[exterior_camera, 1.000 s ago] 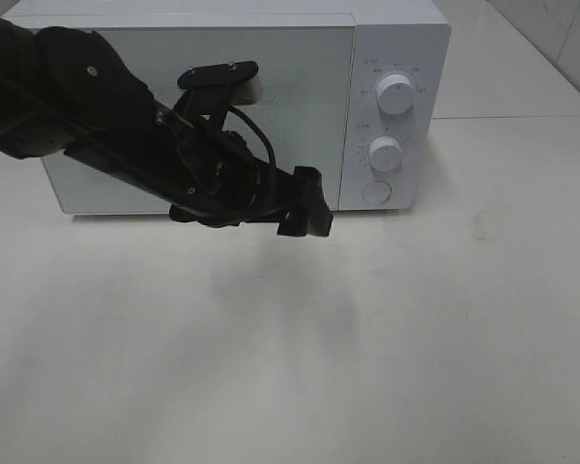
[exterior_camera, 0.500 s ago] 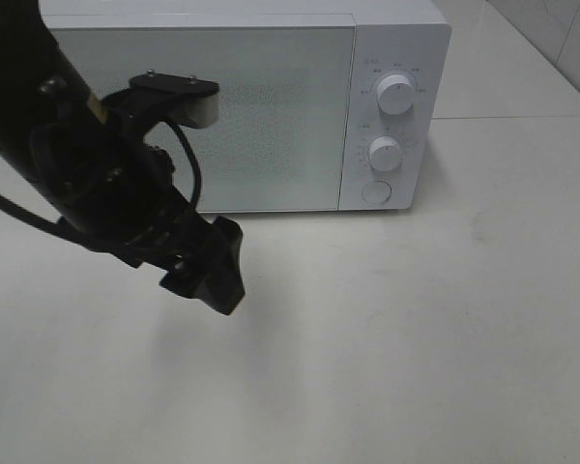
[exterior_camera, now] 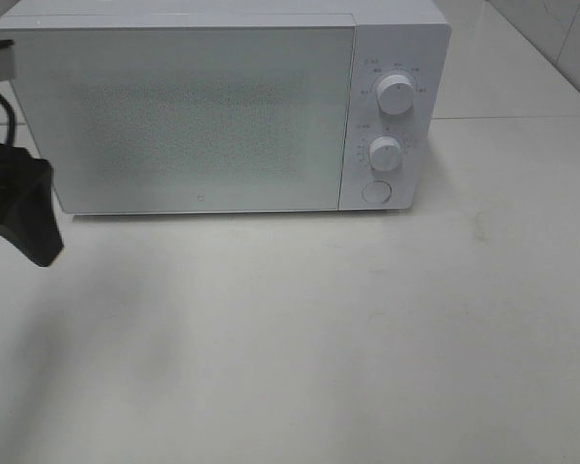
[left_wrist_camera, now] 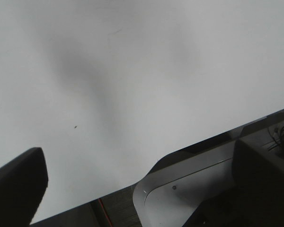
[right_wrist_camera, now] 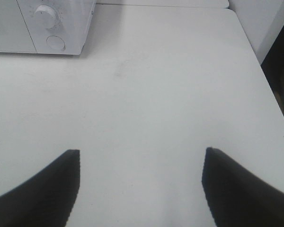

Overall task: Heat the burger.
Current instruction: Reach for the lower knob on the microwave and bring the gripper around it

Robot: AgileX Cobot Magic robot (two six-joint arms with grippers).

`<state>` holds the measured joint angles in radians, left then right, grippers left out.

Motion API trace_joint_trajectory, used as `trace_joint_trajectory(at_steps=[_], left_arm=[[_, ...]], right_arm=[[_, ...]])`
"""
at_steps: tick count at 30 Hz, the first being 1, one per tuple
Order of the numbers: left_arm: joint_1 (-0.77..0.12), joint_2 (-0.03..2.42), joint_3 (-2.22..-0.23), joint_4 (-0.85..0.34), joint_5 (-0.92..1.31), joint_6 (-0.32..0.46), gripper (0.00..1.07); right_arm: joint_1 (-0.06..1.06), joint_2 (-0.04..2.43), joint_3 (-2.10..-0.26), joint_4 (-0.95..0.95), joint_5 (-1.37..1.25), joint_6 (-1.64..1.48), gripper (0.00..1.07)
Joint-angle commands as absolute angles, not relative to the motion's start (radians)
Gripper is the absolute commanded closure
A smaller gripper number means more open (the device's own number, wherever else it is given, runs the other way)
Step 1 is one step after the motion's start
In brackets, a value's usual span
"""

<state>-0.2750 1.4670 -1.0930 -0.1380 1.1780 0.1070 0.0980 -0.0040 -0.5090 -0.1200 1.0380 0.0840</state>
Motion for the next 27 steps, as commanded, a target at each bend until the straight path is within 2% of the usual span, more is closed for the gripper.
trace_joint_trajectory(at_steps=[1, 3, 5, 6, 12, 27], left_arm=[[-0.208, 1.429, -1.088, -0.135, 1.226, 0.110, 0.08], [-0.130, 1.382, -1.088, -0.125, 1.260, 0.110, 0.08], [-0.104, 1.364, -1.088, -0.120, 1.267, 0.110, 0.08], [-0.055, 1.326, -1.086, -0.115, 1.278, 0.110, 0.08], [0.047, 1.188, -1.002, -0.115, 1.277, 0.110, 0.08], [0.067, 0.767, -0.706, -0.103, 1.197, 0.110, 0.08]], right_arm=[[0.095, -0.031, -0.507, -0.120, 1.036, 0.089, 0.36], [0.095, -0.031, -0.507, -0.120, 1.036, 0.089, 0.36], [0.095, -0.031, -0.507, -0.120, 1.036, 0.089, 0.36], [0.095, -0.031, -0.507, -0.120, 1.036, 0.089, 0.36], [0.095, -0.031, -0.507, -0.120, 1.036, 0.089, 0.36], [0.095, -0.031, -0.507, -0.120, 1.036, 0.089, 0.36]])
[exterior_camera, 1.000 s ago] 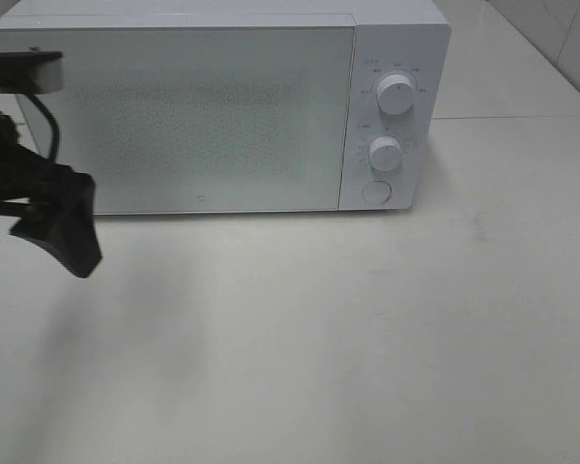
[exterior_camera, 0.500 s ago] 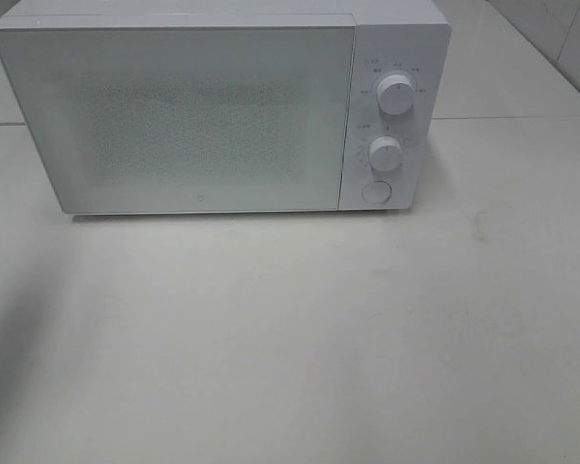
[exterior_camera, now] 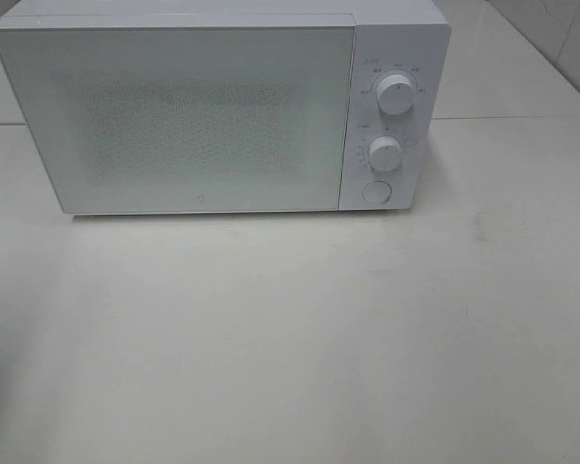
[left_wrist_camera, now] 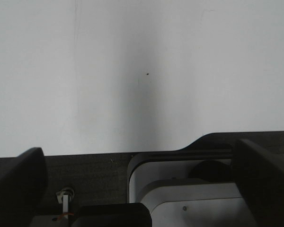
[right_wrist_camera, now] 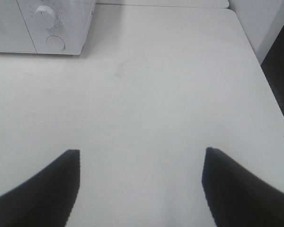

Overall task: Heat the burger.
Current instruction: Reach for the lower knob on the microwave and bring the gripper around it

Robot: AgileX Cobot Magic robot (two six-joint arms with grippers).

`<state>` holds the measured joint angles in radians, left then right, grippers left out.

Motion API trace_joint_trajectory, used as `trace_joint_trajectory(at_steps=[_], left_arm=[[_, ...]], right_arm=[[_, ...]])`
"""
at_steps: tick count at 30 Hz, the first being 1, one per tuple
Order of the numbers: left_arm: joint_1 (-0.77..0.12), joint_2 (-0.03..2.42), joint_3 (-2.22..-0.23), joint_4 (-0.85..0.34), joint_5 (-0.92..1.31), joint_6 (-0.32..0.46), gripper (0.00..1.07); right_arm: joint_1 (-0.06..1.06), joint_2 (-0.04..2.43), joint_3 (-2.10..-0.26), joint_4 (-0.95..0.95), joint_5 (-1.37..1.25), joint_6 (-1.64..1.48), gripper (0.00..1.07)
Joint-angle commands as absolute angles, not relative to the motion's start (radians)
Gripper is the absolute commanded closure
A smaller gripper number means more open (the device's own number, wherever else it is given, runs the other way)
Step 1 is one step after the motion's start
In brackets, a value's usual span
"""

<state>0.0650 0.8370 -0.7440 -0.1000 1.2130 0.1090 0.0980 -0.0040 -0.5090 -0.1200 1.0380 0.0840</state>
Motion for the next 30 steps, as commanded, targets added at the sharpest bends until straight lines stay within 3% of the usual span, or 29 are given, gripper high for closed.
trace_joint_trajectory(at_steps=[1, 12, 18, 30], left_arm=[[0.067, 0.734, -0.692, -0.103, 1.196, 0.110, 0.08], [0.067, 0.321, -0.504, -0.105, 1.048, 0.079, 0.09], [0.067, 0.124, -0.497, -0.100, 1.038, 0.080, 0.09], [0.067, -0.030, -0.497, -0.097, 1.038, 0.079, 0.09]], right_arm=[[0.095, -0.031, -0.507, -0.120, 1.036, 0.089, 0.36], [0.095, -0.031, -0.507, -0.120, 1.036, 0.089, 0.36], [0.095, -0.031, -0.507, -0.120, 1.036, 0.089, 0.36], [0.095, -0.025, -0.507, -0.120, 1.036, 0.089, 0.36]])
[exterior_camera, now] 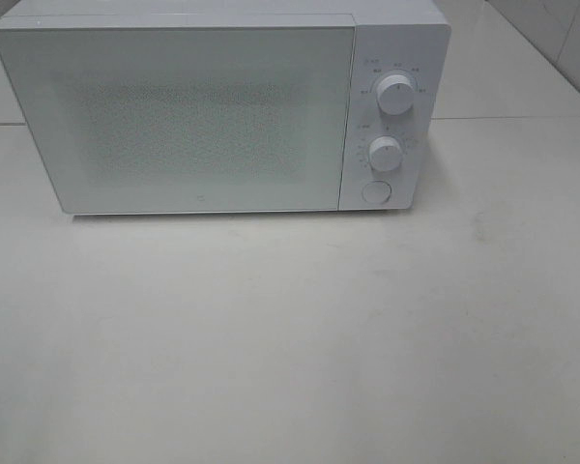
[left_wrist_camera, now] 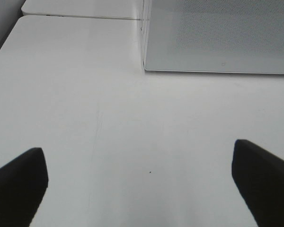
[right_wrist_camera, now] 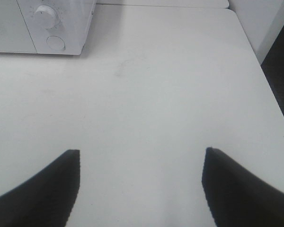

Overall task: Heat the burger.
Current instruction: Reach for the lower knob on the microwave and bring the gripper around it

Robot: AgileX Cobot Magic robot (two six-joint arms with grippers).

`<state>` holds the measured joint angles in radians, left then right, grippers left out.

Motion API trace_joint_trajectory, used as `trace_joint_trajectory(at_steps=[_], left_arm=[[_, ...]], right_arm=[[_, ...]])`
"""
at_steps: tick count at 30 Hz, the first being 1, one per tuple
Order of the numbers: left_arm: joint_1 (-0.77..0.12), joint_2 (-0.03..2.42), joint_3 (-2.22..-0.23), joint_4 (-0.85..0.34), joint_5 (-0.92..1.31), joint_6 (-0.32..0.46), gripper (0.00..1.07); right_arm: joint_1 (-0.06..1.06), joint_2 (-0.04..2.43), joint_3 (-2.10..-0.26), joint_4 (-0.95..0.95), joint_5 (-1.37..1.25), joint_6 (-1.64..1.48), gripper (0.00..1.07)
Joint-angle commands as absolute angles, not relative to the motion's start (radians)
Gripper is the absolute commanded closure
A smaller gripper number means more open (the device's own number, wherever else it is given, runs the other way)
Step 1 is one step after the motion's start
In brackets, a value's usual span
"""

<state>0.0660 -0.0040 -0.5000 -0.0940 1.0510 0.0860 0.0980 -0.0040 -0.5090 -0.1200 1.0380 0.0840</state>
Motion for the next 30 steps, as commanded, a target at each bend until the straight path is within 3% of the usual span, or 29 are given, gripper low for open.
trace_joint_trajectory(at_steps=[1, 30], left_arm=[[0.067, -0.030, -0.497, -0.097, 1.038, 0.079, 0.09], [0.067, -0.030, -0.497, -0.097, 1.038, 0.080, 0.09]], right_arm=[[0.095, -0.025, -0.507, -0.120, 1.036, 0.089, 0.36], [0.095, -0.021, -0.507, -0.120, 1.036, 0.089, 0.36]])
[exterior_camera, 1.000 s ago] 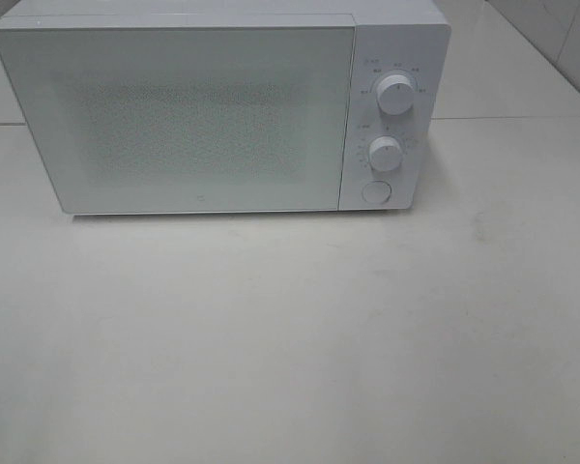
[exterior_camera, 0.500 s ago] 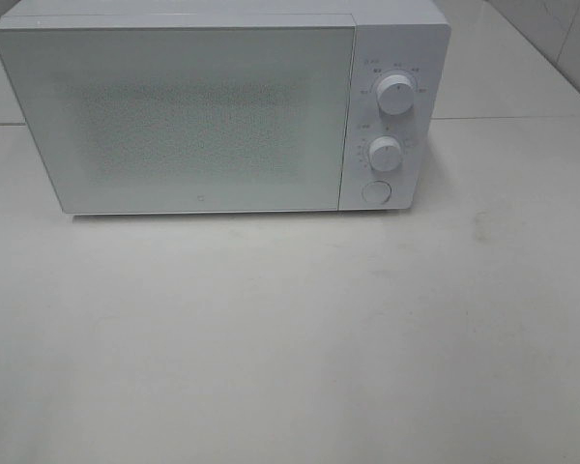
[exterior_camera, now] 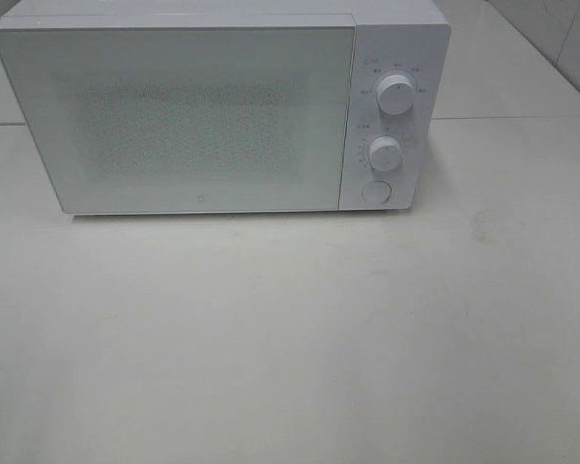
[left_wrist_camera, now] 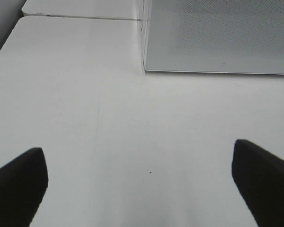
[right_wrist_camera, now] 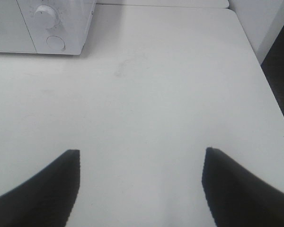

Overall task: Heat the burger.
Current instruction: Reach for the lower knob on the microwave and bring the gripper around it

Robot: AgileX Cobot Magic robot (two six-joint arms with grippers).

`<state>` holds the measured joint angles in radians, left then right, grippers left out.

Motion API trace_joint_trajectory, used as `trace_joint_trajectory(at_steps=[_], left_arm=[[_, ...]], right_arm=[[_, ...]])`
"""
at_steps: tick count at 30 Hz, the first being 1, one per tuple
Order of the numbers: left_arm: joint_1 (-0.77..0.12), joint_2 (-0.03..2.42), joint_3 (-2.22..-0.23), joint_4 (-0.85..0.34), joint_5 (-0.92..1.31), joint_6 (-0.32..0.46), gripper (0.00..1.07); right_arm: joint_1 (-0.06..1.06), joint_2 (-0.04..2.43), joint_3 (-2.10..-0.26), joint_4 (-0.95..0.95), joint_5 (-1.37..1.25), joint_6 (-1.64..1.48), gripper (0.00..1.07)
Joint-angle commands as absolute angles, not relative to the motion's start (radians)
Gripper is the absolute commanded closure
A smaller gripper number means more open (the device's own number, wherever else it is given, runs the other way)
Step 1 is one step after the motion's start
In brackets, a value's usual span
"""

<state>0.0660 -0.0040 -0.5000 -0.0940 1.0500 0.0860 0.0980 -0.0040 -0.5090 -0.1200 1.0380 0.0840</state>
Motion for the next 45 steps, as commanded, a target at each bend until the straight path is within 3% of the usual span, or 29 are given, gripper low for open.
trace_joint_trajectory(at_steps=[1, 27, 45], left_arm=[[0.067, -0.030, -0.497, -0.097, 1.038, 0.080, 0.09], [0.067, -0.030, -0.497, -0.097, 1.038, 0.080, 0.09], [0.067, -0.030, -0.497, -0.097, 1.038, 0.080, 0.09]], right_arm=[[0.095, -0.021, -0.507, -0.120, 1.036, 0.089, 0.36], [0.095, -0.019, -0.513, -0.119, 1.030, 0.090, 0.36], [0.095, 0.279, -0.560, -0.118, 0.759, 0.093, 0.36]])
